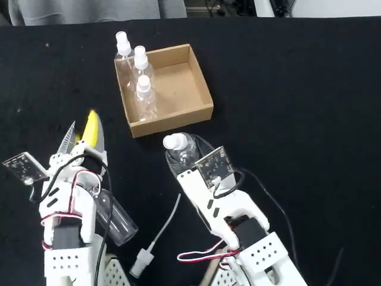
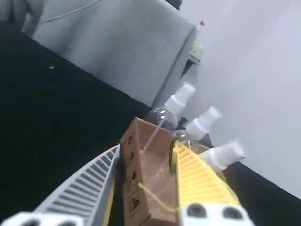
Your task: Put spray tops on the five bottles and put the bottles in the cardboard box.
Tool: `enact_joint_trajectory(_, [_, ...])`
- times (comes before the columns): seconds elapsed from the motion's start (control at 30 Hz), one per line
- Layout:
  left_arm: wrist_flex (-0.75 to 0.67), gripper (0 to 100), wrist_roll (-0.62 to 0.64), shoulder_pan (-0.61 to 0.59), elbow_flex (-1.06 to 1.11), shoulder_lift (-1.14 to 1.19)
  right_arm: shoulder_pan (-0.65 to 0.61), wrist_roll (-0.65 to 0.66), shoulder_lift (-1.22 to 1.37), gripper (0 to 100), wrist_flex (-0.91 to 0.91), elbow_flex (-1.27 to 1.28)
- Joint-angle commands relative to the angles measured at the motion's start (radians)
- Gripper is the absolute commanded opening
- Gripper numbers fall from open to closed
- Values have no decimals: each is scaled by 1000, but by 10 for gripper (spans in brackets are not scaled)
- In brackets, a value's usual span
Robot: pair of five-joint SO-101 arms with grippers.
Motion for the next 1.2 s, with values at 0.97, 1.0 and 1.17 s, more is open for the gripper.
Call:
enact_joint_trajectory(0.97, [230,30,-38,-67,47,-9,31,-40,-22,64,315,-213])
enact_joint_trajectory(1.0, [230,30,-38,-67,47,-9,31,-43,-22,64,333,-231])
enact_joint_trajectory(1.17, [232,30,-38,-68,47,-8,31,-46,-12,64,408,-332])
